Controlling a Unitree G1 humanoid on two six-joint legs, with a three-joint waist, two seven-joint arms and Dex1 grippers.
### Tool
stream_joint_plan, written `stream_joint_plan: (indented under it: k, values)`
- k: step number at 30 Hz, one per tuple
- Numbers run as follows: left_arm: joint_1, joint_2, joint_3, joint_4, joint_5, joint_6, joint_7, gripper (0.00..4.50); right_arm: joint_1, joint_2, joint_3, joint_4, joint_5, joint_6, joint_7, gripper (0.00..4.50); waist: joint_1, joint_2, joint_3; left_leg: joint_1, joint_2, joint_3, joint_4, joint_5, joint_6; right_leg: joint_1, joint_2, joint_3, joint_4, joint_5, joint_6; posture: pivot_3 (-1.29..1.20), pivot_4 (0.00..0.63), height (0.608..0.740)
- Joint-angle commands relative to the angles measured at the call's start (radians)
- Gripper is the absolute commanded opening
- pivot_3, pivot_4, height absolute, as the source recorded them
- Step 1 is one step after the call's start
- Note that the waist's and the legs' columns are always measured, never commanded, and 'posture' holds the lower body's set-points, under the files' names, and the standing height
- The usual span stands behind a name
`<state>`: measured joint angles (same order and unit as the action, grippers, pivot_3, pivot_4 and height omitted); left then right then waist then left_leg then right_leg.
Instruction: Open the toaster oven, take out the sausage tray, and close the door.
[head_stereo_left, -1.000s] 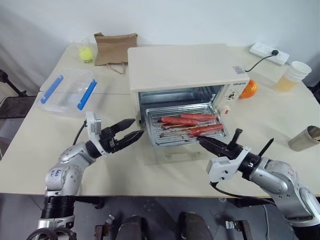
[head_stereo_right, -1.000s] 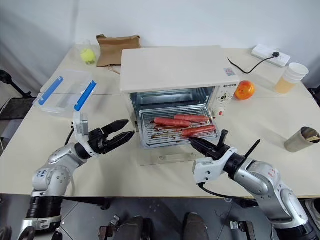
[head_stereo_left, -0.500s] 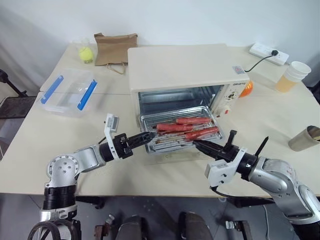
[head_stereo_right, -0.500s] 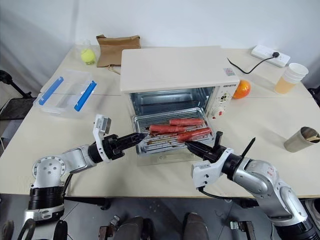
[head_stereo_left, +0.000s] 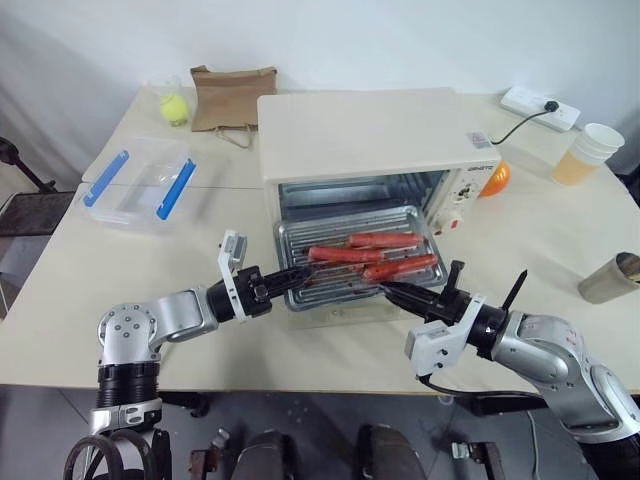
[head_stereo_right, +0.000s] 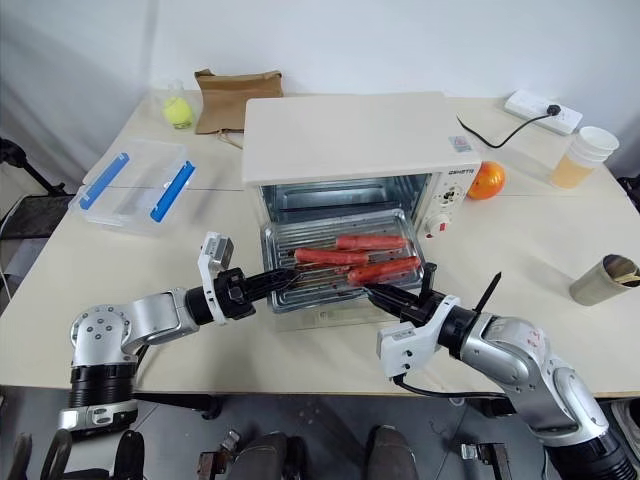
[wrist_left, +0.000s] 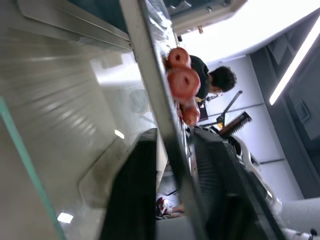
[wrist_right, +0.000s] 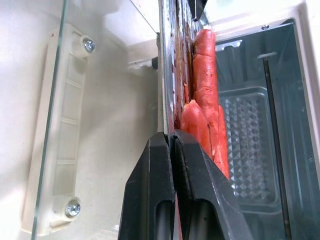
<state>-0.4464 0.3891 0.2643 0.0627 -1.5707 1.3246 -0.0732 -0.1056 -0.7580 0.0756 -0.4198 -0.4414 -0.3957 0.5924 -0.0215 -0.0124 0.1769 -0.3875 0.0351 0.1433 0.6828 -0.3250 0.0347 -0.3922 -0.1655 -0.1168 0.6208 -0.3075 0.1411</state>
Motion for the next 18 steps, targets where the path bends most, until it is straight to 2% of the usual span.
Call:
stream_joint_plan:
  k: [1, 4, 10, 15, 18]
  values:
    - [-0.008, -0.005, -0.007, -0.003, -0.101, -0.011, 0.06, 0.02, -0.017, 0.001, -0.006, -0.016, 0.04, -0.028, -0.006, 0.0, 0.0, 0.0, 0.0, 0.0, 0.0, 0.0, 0.0, 0.0, 0.0, 0.0, 0.0, 0.0, 0.0, 0.0, 0.0, 0.0, 0.15, 0.74]
    - [0.004, 0.019, -0.027, -0.013, -0.164, -0.003, 0.09, 0.02, -0.019, 0.001, -0.006, -0.011, 0.056, -0.029, 0.002, 0.0, 0.0, 0.0, 0.0, 0.0, 0.0, 0.0, 0.0, 0.0, 0.0, 0.0, 0.0, 0.0, 0.0, 0.0, 0.0, 0.0, 0.15, 0.74]
    - [0.084, 0.095, -0.064, -0.071, -0.389, -0.073, 0.211, 0.02, 0.001, 0.0, -0.02, -0.003, 0.178, 0.027, 0.066, 0.0, -0.001, 0.0, 0.0, 0.0, 0.0, 0.0, 0.0, 0.0, 0.0, 0.0, 0.0, 0.001, 0.0, 0.0, 0.0, 0.0, 0.15, 0.74]
    - [0.181, 0.116, -0.019, -0.144, -0.402, -0.11, 0.212, 0.0, 0.011, -0.009, -0.036, 0.001, 0.238, 0.037, 0.096, 1.31, -0.003, 0.0, 0.0, 0.001, 0.0, 0.0, 0.0, 0.0, 0.0, 0.0, 0.0, 0.001, 0.0, 0.0, 0.0, 0.0, 0.15, 0.74]
    - [0.242, 0.134, 0.015, -0.175, -0.402, -0.12, 0.196, 0.0, 0.011, -0.017, -0.046, 0.009, 0.255, 0.021, 0.098, 2.28, -0.003, 0.0, 0.0, 0.001, 0.0, 0.0, 0.0, 0.0, 0.0, 0.0, 0.0, 0.001, 0.0, 0.0, 0.0, 0.0, 0.15, 0.74]
